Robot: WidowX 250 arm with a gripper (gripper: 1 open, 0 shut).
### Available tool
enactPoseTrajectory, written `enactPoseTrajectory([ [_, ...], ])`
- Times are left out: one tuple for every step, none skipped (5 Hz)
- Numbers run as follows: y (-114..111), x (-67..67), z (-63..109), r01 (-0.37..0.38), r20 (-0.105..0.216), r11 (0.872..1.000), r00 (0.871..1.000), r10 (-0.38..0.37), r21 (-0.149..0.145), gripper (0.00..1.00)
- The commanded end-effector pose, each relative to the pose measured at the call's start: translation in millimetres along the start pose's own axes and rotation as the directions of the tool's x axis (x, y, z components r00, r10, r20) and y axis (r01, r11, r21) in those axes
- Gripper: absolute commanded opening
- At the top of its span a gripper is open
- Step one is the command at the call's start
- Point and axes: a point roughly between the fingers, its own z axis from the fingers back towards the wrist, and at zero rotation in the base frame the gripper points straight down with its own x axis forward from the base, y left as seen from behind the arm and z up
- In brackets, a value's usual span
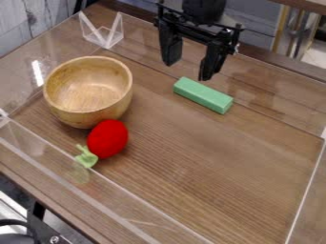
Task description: Move the red fruit to the right
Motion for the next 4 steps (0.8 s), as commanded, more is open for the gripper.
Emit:
enactPoseTrajectory([
  [-1,-10.8,-9.7,0.021,-0.021,1.000,1.000,-0.021,-0.002,1.00],
  [12,-39.3,-24.8,0.031,-0.028,1.000,0.999,-0.031,0.002,1.00],
  [34,-59.1,-30.5,0.039,-0.006,0.999,0.999,-0.039,0.010,1.00],
  [55,-73.7,-34.0,0.042,0.023,0.999,0.999,-0.042,0.017,1.00],
])
